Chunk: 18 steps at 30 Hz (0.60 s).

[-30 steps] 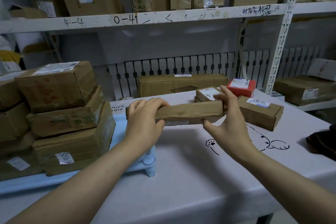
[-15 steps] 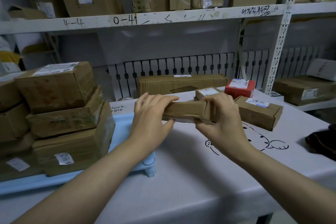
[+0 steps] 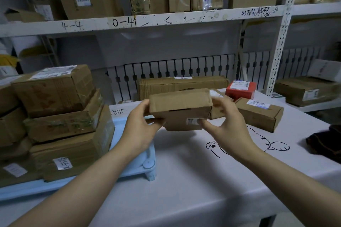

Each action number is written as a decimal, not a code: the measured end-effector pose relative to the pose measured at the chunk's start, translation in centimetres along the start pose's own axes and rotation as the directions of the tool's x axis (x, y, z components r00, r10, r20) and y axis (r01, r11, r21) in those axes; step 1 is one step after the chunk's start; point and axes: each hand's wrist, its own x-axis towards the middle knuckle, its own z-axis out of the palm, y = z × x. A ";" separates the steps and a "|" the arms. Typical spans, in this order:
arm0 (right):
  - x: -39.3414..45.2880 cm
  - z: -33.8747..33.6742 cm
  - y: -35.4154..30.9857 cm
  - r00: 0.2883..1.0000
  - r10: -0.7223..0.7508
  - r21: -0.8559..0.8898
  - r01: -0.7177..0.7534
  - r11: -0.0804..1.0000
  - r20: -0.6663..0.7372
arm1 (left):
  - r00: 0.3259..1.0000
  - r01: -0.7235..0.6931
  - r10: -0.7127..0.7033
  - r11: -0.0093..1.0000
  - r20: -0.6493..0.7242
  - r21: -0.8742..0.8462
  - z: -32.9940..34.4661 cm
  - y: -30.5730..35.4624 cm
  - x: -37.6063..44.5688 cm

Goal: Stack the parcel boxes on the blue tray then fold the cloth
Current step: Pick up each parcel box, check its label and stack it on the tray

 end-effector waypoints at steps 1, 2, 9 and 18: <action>-0.1 0.0 0.0 0.999 0.027 0.019 -0.027 0.999 0.026 | 1.000 0.016 -0.016 0.999 0.003 -0.036 0.0 0.1 -0.1; -0.2 0.1 0.0 0.998 0.047 0.030 -0.049 0.998 0.048 | 1.000 0.026 -0.026 0.998 0.005 -0.059 0.0 0.2 -0.1; 0.2 0.3 -0.1 0.993 0.073 0.091 -0.082 0.992 0.089 | 0.998 0.053 -0.056 0.995 -0.025 -0.082 -0.2 -0.7 0.1; 0.4 1.2 -0.4 0.998 -0.053 -0.009 0.054 0.999 0.038 | 0.984 -0.151 0.167 0.965 -0.060 0.213 -0.2 0.0 -0.4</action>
